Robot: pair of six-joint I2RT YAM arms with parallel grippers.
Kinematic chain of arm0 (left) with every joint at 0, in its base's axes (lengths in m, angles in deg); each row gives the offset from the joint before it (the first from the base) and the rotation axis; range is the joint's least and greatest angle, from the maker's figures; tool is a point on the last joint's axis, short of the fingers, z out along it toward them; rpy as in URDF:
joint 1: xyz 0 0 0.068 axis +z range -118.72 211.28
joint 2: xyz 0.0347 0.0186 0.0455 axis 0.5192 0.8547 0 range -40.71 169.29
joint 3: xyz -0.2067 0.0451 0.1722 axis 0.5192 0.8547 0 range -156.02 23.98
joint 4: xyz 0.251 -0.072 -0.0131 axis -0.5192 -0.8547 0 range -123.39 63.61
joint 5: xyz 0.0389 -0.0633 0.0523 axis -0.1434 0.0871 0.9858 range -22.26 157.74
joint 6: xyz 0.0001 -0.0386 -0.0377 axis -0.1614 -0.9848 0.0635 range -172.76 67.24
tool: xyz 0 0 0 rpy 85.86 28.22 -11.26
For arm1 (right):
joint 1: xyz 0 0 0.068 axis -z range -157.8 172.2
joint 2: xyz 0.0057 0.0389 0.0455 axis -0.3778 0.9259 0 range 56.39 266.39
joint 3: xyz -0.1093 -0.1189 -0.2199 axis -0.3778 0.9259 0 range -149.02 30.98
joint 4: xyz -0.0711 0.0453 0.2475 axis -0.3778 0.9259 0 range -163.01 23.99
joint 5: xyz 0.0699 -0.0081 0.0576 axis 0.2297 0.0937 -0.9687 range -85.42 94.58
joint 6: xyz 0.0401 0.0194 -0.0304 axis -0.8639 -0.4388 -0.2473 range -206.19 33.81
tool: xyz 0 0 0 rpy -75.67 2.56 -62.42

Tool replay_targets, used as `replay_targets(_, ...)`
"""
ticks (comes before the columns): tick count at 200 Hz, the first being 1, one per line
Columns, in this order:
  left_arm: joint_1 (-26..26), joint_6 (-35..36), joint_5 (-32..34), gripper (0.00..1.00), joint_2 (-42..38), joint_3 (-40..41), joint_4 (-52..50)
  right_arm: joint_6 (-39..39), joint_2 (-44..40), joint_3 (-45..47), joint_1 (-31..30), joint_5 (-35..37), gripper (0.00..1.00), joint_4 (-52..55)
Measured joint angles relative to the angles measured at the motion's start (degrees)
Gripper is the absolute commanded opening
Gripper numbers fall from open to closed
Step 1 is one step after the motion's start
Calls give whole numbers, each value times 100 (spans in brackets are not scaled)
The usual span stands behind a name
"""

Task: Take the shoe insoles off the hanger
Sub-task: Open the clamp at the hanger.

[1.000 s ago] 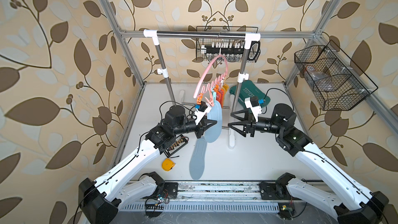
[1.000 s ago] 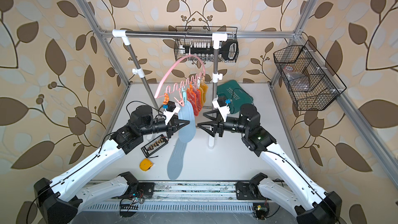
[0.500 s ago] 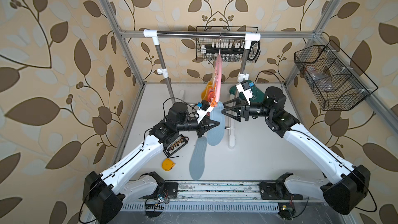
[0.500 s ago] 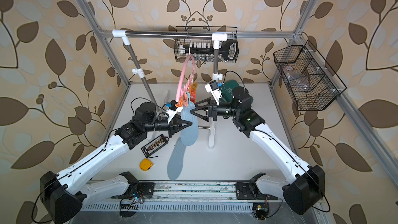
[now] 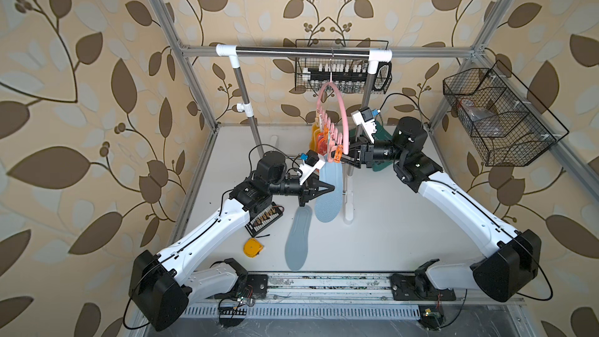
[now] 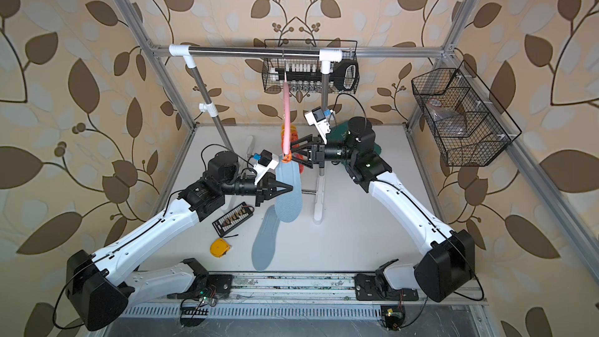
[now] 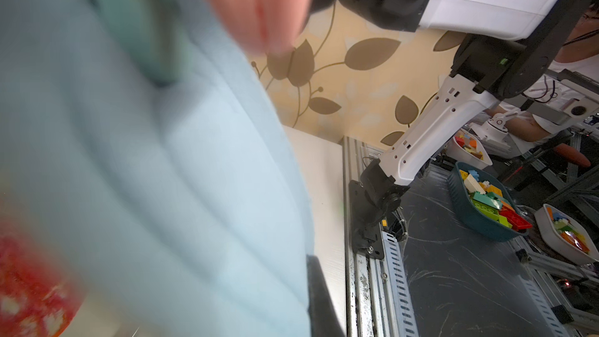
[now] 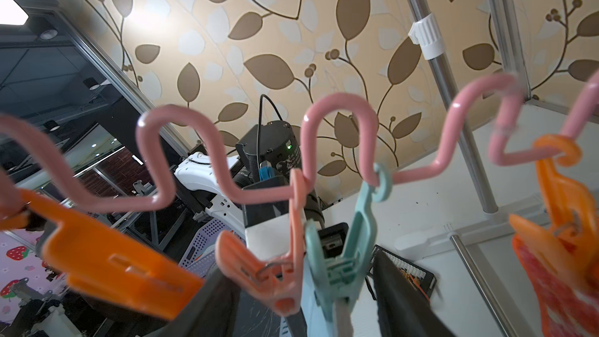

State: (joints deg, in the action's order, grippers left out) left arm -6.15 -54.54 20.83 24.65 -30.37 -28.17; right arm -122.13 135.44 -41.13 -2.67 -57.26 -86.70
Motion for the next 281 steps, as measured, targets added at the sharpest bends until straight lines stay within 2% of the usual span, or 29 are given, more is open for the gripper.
replay_targets(42, 0, 9, -2, 2, 0, -9, 15, -275, 205, -107, 24, -227, 45, -221)
replay_targets(66, 0, 22, -2, 2, 4, -22, 0, -356, 245, -118, 28, -258, 42, -267)
replay_targets(74, 0, 24, -4, 2, 15, -28, -7, -380, 251, -118, 35, -267, 44, -267)
replay_targets(94, 0, 28, -4, 2, 61, -39, -9, -356, 251, -118, 39, -286, 63, -247)
replay_targets(122, 0, 42, -4, 2, 79, -50, -46, -267, 247, -125, 35, -293, 69, -190)
replay_targets(232, 0, 345, -17, 1, 76, -50, -247, -184, -227, -125, 442, -352, 75, 184)
replay_targets(281, 0, 389, -116, 0, 76, -50, -354, -175, -214, -125, 579, -208, 73, 326)
